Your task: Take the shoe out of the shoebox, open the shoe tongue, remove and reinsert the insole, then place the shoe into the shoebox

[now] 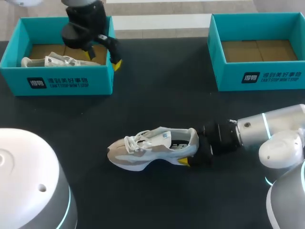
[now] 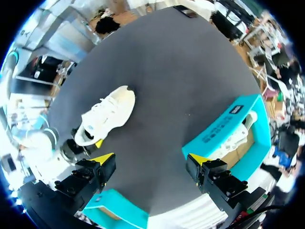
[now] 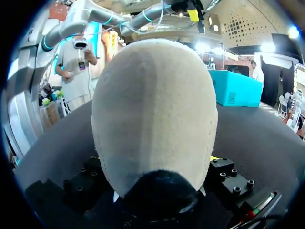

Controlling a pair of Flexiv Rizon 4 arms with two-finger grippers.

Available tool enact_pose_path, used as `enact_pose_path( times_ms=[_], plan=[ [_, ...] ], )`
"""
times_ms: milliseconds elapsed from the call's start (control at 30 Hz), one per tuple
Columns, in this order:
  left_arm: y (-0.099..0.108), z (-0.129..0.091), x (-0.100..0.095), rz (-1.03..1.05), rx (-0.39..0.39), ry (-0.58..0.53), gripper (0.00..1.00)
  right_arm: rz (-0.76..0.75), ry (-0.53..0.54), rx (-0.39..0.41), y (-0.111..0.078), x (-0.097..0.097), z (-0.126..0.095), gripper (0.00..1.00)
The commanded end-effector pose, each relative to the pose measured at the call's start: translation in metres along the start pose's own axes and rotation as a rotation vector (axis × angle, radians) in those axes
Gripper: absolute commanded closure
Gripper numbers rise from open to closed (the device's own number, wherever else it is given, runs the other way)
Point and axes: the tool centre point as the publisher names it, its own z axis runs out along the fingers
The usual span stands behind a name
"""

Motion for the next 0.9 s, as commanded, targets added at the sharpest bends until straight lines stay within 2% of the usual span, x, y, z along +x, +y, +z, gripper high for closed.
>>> enact_pose_path(
  times_ms=[33, 100, 200, 233, 267, 300, 333, 367, 467, 600, 667, 900],
  plan=[
    [0.003, 0.002, -0.007, 0.468, -0.003, -0.006, 0.0, 0.001, -0.001, 0.008, -0.004, -0.003, 0.003, 1.0],
    [0.01, 0.004, -0.01, 0.381, -0.008, 0.024, 0.0, 0.001, -0.001, 0.008, -0.004, -0.003, 0.003, 1.0],
    [0.037, 0.01, -0.013, -0.065, 0.081, 0.093, 0.0, 0.001, -0.001, 0.008, -0.004, -0.003, 0.003, 1.0],
    [0.042, 0.011, -0.01, -0.141, 0.099, 0.066, 0.0, 0.001, -0.001, 0.008, -0.004, -0.003, 0.003, 1.0],
    [0.045, 0.012, -0.009, -0.262, 0.078, 0.123, 0.0, 0.001, -0.001, 0.008, -0.004, -0.003, 0.003, 1.0],
    [0.048, 0.014, -0.008, -0.321, 0.099, 0.133, 0.0, 0.001, -0.001, 0.008, -0.004, -0.003, 0.003, 1.0],
    [0.048, 0.012, -0.006, -0.375, 0.08, 0.115, 0.0, 0.001, -0.001, 0.008, -0.004, -0.003, 0.003, 1.0],
    [0.049, 0.012, -0.004, -0.452, 0.074, 0.144, 0.0, 0.001, -0.001, 0.008, -0.004, -0.003, 0.003, 1.0],
    [0.051, 0.012, 0.001, -0.573, 0.077, 0.124, 0.0, 0.001, -0.001, 0.008, -0.004, -0.003, 0.003, 1.0],
    [0.051, 0.013, 0.019, -0.85, 0.074, 0.117, 0.0, 0.001, -0.001, 0.008, -0.004, -0.003, 0.003, 1.0],
    [0.048, 0.012, 0.023, -0.936, 0.074, 0.129, 0.0, 0.001, -0.001, 0.008, -0.004, -0.003, 0.003, 1.0],
    [0.046, 0.011, 0.024, -0.937, 0.077, 0.113, 0.0, 0.001, -0.001, 0.008, -0.004, -0.003, 0.003, 1.0]
  ],
)
